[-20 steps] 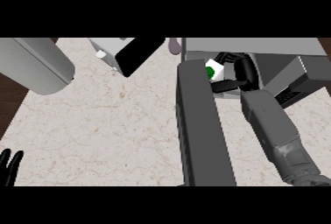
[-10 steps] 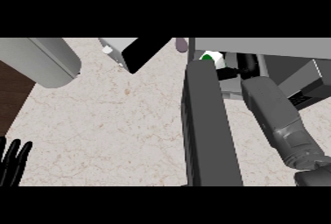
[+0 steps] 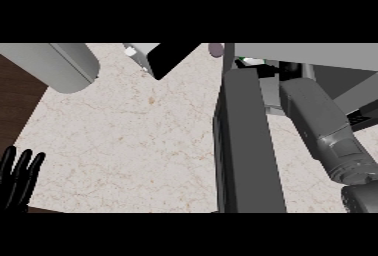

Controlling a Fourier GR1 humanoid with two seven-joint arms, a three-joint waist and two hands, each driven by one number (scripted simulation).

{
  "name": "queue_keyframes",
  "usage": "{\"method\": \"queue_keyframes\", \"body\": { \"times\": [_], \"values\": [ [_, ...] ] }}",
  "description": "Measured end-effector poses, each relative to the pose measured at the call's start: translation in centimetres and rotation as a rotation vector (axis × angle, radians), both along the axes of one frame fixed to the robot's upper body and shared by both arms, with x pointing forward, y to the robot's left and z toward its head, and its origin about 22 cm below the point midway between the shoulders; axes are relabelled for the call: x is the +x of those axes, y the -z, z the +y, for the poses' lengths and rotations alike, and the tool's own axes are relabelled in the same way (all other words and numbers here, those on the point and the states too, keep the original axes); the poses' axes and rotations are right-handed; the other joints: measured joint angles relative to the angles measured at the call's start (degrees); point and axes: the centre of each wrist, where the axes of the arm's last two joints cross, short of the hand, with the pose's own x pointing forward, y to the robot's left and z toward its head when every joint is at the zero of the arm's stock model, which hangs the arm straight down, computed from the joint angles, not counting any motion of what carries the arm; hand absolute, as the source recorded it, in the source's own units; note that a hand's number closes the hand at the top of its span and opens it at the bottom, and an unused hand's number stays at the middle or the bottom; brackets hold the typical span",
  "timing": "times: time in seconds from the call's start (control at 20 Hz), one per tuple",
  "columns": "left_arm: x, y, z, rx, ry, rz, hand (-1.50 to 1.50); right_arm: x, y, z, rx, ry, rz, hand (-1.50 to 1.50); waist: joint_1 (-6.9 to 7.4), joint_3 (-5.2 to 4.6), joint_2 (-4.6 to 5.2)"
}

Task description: Pick up the milk, place it into the microwave and close the microwave

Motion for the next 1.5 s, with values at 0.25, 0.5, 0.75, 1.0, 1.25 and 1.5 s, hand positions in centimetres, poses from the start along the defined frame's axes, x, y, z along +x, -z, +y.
{"method": "queue_keyframes", "body": {
  "times": [0.25,0.5,0.75,1.0,1.25,1.5],
  "values": [
    [0.4,-0.3,-0.2,0.030,0.007,-0.003,-1.50,0.2,-0.5,-0.5,-0.073,0.143,-0.035,-1.50,1.25,-0.03,0.60],
    [0.8,-0.4,-0.3,0.066,0.013,-0.003,-1.50,0.3,-0.7,-0.6,-0.213,0.229,-0.067,-1.50,2.19,-0.03,0.98],
    [1.3,-0.6,-0.6,0.082,0.029,-0.003,-1.50,0.2,-0.5,-1.0,-0.298,0.294,-0.062,-1.50,3.03,-0.07,1.53],
    [1.9,-0.4,-1.1,0.090,0.045,0.000,-1.50,0.2,-0.2,0.3,-0.222,0.221,0.004,-1.50,2.98,0.11,1.74],
    [2.0,-0.6,-1.6,0.096,0.056,-0.001,-1.50,0.0,0.2,0.4,-0.175,0.157,0.049,-1.50,2.57,0.22,1.68],
    [2.5,-0.5,-2.2,0.104,0.067,-0.001,-1.50,0.0,0.4,0.5,-0.130,0.122,0.077,-1.50,2.02,0.19,1.48]
  ]
}}
